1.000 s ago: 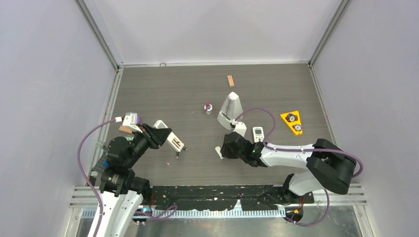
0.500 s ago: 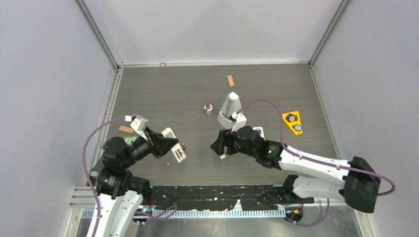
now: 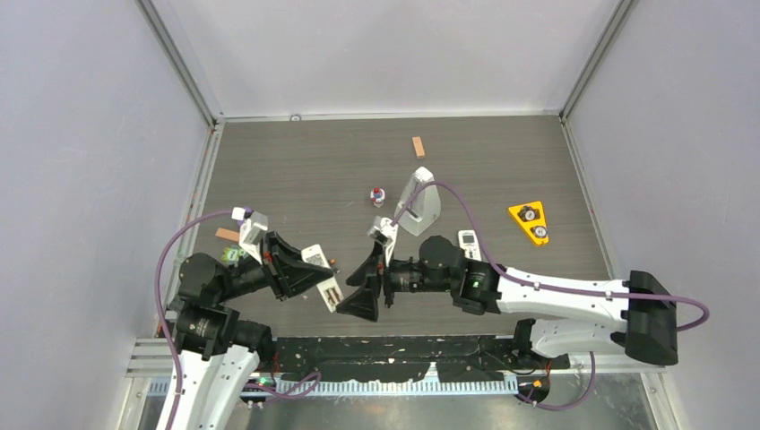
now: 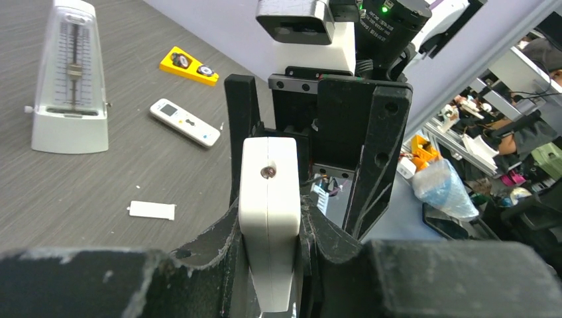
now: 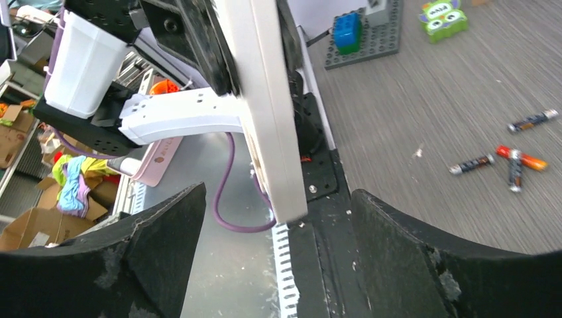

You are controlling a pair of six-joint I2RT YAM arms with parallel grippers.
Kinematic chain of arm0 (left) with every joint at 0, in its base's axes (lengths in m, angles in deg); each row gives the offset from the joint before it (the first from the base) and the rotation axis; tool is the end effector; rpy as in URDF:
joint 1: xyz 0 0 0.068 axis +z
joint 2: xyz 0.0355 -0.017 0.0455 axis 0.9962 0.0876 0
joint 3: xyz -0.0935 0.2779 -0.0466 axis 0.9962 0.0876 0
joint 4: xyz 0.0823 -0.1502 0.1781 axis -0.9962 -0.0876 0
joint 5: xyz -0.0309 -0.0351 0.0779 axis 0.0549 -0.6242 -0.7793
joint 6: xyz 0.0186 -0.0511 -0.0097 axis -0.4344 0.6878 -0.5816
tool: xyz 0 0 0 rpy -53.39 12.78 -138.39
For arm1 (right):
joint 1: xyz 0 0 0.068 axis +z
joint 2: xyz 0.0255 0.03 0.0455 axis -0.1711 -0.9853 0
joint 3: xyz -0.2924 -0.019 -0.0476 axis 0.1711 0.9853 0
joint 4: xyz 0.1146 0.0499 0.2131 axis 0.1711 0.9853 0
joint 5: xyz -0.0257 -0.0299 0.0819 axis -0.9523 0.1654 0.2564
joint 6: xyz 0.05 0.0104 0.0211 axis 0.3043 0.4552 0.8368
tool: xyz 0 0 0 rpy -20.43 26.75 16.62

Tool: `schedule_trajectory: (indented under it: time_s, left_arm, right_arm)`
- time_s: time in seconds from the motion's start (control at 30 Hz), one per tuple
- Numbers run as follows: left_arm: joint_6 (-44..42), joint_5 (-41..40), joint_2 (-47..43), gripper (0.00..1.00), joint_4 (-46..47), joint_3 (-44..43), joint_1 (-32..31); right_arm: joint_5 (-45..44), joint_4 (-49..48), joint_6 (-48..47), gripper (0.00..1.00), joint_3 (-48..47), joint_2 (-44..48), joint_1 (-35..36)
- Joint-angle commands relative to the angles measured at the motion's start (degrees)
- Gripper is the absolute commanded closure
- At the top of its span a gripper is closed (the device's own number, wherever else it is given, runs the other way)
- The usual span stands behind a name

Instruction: Load the batteries into the remote control

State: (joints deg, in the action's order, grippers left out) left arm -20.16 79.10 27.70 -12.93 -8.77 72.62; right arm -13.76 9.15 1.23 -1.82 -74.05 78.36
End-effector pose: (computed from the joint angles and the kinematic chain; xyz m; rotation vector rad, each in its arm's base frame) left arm 0.0380 -0.0406 0.3337 0.5504 1.5879 -1.3878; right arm 0.0781 0.2274 0.3280 -0.8780 1.7041 1.4579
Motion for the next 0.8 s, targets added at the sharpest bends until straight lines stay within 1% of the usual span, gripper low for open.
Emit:
schedule_trajectory:
  time_s: [0.0, 0.1, 0.23, 0.27, 0.3, 0.33, 0.37, 0.4, 0.43, 0.5, 0.57, 0.63, 0.67, 0.7, 0.73, 0.77]
  left_arm:
    - [2.9, 3.81, -0.57, 1.0, 4.51, -1.18, 0.19]
    - [3.67, 4.29, -0.54, 1.0, 4.72, -1.18, 0.23]
    - [7.63, 4.83, -1.03, 1.0, 7.73, -0.31, 0.23]
    - [8.78, 4.9, -1.26, 1.0, 10.05, 0.0, 0.23]
    - [9.77, 4.76, -1.47, 0.97, 10.96, 0.25, 0.19]
    - [10.49, 4.68, -1.72, 0.92, 11.57, 0.58, 0.23]
    - [11.16, 4.3, -1.98, 0.85, 12.06, 0.84, 0.23]
    - [11.96, 3.74, -2.19, 0.76, 13.22, 1.38, 0.23]
    - [13.2, 3.28, -2.3, 0.73, 14.91, 2.25, 0.19]
    - [14.49, 2.76, -1.99, 0.71, 16.34, 3.73, 0.22]
    - [14.91, 2.58, -1.85, 0.73, 16.58, 4.65, 0.21]
    - [15.31, 2.09, -2.37, 0.87, 17.05, 5.61, 0.23]
    - [15.23, 1.96, -2.71, 0.97, 17.04, 5.84, 0.23]
    - [14.96, 1.96, -2.95, 1.0, 16.58, 5.93, 0.23]
    - [13.88, 1.44, -3.21, 1.0, 14.95, 5.65, 0.23]
    - [12.15, -0.18, -3.52, 1.0, 12.26, 4.98, 0.23]
  right_arm:
    - [1.11, -4.61, -1.32, 0.19, -5.27, -3.45, 2.7]
    - [1.51, -6.66, 0.69, 0.26, -5.72, -5.27, 3.28]
    - [1.08, -8.45, 3.05, 0.4, -6.38, -7.49, 3.85]
    - [0.79, -9.56, 3.53, 0.48, -6.36, -7.8, 3.96]
    - [0.48, -10.21, 4.59, 0.52, -6.24, -8.36, 3.98]
    - [-0.44, -11.85, 5.31, 0.67, -5.75, -8.68, 3.99]
    - [-1.24, -12.59, 6.6, 0.74, -5.45, -8.79, 4.0]
    - [-2.89, -13.74, 7.1, 0.85, -4.85, -8.94, 4.0]
    - [-3.43, -15.08, 8.25, 0.9, -4.56, -9.05, 4.0]
    - [-4.34, -16.79, 9.49, 0.93, -3.72, -9.38, 3.88]
    - [-4.1, -17.71, 10.36, 0.94, -3.49, -9.73, 3.79]
    - [-3.8, -17.96, 11.1, 0.94, -3.66, -10.17, 3.63]
    - [-3.75, -18.02, 11.6, 0.94, -3.62, -10.38, 3.55]
    - [-4.09, -17.97, 11.89, 0.91, -3.47, -10.39, 3.38]
    - [-4.47, -17.7, 12.39, 0.78, -3.26, -10.26, 3.3]
    - [-5.24, -17.36, 12.55, 0.69, -2.77, -9.68, 3.19]
